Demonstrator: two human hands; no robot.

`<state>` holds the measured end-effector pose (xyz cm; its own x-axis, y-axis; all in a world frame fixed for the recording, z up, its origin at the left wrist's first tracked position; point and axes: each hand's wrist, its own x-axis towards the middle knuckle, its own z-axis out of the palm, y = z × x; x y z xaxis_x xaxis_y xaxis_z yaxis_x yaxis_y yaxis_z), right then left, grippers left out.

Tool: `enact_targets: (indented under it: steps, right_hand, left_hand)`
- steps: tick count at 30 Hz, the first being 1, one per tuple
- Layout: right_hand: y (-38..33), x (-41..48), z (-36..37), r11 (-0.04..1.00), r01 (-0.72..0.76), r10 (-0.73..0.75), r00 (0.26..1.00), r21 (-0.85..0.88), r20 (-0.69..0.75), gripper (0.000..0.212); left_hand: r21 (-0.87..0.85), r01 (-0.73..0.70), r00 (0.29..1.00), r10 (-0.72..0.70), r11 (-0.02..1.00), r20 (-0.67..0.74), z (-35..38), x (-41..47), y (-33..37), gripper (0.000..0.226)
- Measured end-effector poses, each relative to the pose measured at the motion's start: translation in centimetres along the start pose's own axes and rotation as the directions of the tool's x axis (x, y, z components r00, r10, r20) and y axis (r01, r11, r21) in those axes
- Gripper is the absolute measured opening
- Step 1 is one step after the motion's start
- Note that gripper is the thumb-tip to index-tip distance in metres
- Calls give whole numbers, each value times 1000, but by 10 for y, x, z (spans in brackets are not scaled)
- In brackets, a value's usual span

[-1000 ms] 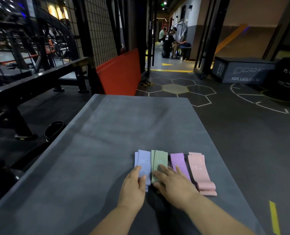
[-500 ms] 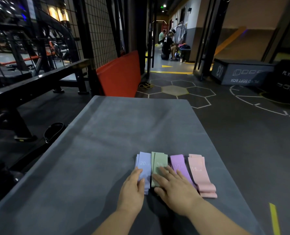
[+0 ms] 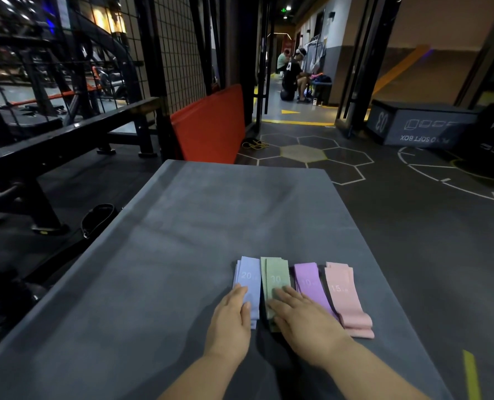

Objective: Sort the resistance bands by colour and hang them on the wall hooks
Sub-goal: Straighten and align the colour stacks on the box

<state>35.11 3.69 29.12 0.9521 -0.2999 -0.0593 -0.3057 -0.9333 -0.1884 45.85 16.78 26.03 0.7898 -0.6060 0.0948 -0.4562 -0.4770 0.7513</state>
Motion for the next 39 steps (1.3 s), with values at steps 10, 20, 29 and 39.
enact_targets:
  steps: [10, 20, 29, 39]
  right_hand:
    - [-9, -10, 1, 988, -81, 92, 993, -130, 80, 45]
    - [-17, 7, -10, 993, -39, 57, 986, -108, 160, 80]
    - [-20, 2, -9, 979, -61, 90, 985, -192, 146, 49]
    - [-15, -1, -10, 993, -74, 77, 997, -96, 30, 89]
  left_hand:
    - [-3, -10, 1000, 10, 1000, -14, 2, 0, -2, 42]
    - [-33, 7, 1000, -7, 999, -2, 1, -1, -3, 41]
    - [-6, 0, 1000, 0, 1000, 12, 2, 0, -4, 43]
    - [-157, 59, 998, -64, 986, -27, -3, 2, -2, 40]
